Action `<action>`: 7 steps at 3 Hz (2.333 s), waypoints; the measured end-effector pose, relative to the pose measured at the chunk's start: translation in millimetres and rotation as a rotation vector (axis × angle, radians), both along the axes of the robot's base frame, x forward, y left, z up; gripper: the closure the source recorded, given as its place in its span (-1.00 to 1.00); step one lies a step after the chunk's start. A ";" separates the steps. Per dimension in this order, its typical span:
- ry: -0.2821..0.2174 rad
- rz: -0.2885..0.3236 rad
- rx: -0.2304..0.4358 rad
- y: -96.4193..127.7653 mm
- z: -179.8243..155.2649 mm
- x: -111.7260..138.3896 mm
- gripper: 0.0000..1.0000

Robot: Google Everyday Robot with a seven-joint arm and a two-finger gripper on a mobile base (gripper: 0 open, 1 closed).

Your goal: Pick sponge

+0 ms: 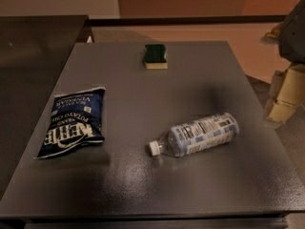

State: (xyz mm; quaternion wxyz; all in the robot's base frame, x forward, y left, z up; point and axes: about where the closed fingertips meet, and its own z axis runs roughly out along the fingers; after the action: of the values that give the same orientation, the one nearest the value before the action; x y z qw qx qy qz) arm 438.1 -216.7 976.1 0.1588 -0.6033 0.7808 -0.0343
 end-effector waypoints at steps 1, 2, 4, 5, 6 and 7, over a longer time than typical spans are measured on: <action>0.000 0.000 0.000 0.1 0.0 0.1 -1.00; -0.015 -0.025 0.043 14.4 -7.3 15.0 -1.00; -0.091 -0.082 0.248 65.8 -34.3 92.4 -1.00; -0.128 -0.107 0.345 83.6 -43.2 147.1 -1.00; -0.147 -0.140 0.430 94.4 -54.8 201.1 -1.00; -0.149 -0.160 0.501 109.2 -69.4 243.1 -1.00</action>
Offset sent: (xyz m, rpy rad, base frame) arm 0.0382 0.0345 -0.0231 0.1070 -0.0192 -0.0616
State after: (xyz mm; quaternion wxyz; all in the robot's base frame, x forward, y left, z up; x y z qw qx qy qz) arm 681.3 -107.5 906.7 0.3570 -0.4775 0.7962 0.1033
